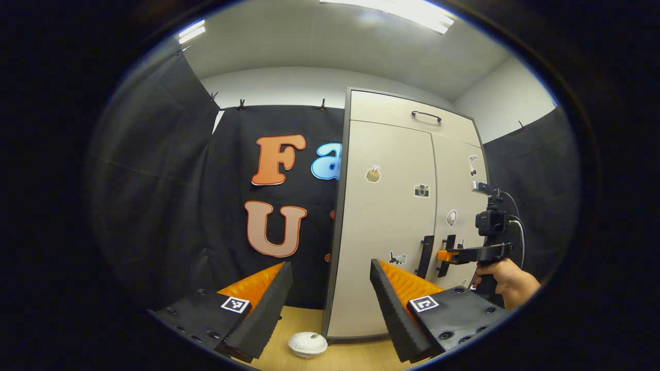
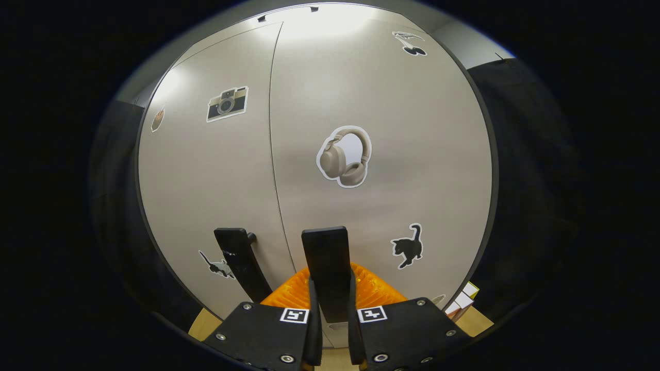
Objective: Open the right door of the double-door shoe cabinet with the right hand, and open the left door with the left hand.
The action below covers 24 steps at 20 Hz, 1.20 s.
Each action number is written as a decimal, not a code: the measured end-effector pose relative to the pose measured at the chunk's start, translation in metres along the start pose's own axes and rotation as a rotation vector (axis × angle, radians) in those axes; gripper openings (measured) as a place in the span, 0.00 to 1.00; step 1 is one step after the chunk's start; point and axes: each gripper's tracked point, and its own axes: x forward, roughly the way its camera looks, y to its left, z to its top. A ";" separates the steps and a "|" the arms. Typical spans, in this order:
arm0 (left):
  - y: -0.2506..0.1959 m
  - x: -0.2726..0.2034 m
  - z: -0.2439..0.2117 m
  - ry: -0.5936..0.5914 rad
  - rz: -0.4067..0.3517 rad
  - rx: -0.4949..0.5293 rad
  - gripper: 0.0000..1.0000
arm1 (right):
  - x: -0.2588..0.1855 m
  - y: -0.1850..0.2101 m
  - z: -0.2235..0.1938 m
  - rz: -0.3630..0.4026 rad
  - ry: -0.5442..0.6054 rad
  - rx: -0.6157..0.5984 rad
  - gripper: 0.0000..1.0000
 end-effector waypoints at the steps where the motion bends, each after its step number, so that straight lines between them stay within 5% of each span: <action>1: -0.007 -0.002 0.003 -0.005 -0.002 0.001 0.96 | -0.004 0.000 -0.001 0.014 0.005 -0.002 0.20; 10: -0.048 -0.015 0.004 0.013 0.030 0.026 0.97 | -0.064 -0.022 -0.009 0.126 0.016 0.018 0.20; 24: -0.093 0.013 -0.003 0.030 0.016 0.030 0.96 | -0.126 -0.072 -0.012 0.177 0.012 0.017 0.18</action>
